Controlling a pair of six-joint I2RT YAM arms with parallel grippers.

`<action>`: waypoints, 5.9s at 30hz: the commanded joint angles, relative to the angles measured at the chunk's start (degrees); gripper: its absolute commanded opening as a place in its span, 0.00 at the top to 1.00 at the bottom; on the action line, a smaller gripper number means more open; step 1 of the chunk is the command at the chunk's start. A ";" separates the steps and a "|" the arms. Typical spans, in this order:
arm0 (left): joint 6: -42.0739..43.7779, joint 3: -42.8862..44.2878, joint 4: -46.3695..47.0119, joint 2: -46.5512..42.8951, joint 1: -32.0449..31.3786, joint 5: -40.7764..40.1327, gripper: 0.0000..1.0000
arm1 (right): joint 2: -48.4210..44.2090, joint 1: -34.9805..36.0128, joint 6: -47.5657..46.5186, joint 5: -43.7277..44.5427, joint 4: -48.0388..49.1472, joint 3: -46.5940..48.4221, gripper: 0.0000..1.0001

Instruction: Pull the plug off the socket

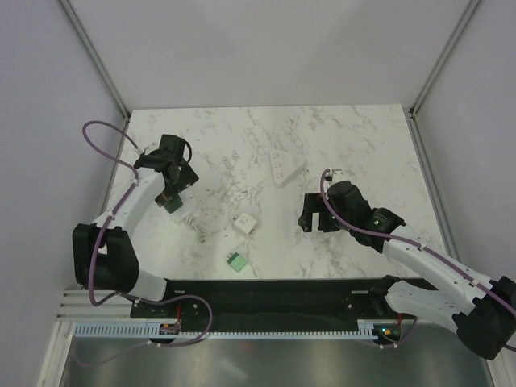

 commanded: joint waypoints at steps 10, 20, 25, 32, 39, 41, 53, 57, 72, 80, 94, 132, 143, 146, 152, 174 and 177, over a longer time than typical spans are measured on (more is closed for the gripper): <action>1.17 6.50 -4.72 11.33 2.04 -8.29 0.00 | -2.15 -0.03 -1.08 1.05 0.18 0.53 0.02; 6.96 4.58 -0.95 12.84 3.19 -7.95 0.11 | 0.67 -0.11 -0.55 -0.18 1.59 1.40 0.02; 10.48 2.82 4.05 12.05 3.19 -5.04 0.37 | 1.28 -0.11 -0.46 -0.27 2.12 1.06 0.02; 15.84 -0.79 8.02 9.33 0.56 0.85 0.62 | 2.95 -0.11 -2.65 -7.02 6.76 0.44 0.02; 19.01 -4.66 9.51 3.35 -4.36 1.37 0.98 | 11.19 -0.11 -2.75 -23.72 18.71 1.93 0.02; 20.16 -5.36 9.87 1.68 -4.90 3.47 0.98 | 13.58 -0.20 -1.43 -27.94 23.79 2.90 0.02; 24.29 -10.37 13.12 -7.02 -5.34 12.27 0.98 | 38.54 0.67 11.93 -36.22 44.82 14.75 0.04; 24.82 -11.25 13.56 -7.38 -5.25 14.12 0.98 | 47.14 1.82 14.56 -36.74 45.18 23.70 0.05; 26.13 -12.83 15.32 -9.84 -5.25 15.00 0.98 | 65.44 4.89 12.64 -36.40 37.63 41.66 0.14; 26.49 -12.74 15.41 -10.54 -5.25 15.35 0.98 | 67.99 6.04 12.90 -36.13 38.15 40.96 0.15; 26.31 -13.62 15.58 -12.30 -5.25 15.97 0.98 | 71.42 7.53 18.26 -37.10 45.62 40.17 0.23; 23.23 -6.50 8.99 -13.35 -2.79 13.24 0.98 | 73.36 9.02 22.31 -19.36 43.08 37.79 1.00; 23.24 -5.36 5.13 -15.55 -2.09 3.08 0.98 | 72.92 9.11 22.30 -20.40 44.39 37.27 1.00; 22.97 -5.01 1.88 -13.98 -2.00 -7.64 0.98 | 73.00 9.11 22.13 -21.27 44.74 37.53 1.00; 19.90 -4.57 -3.48 -5.90 -1.56 -25.51 0.98 | 72.65 9.11 22.39 -21.98 45.88 36.65 1.00; 10.58 -4.13 -6.04 8.70 7.76 -22.80 0.48 | 71.16 9.11 24.06 -23.65 50.37 33.49 1.00; 10.23 -4.22 -5.86 8.97 7.93 -21.39 0.34 | 71.33 9.11 24.06 -23.65 50.46 33.57 1.00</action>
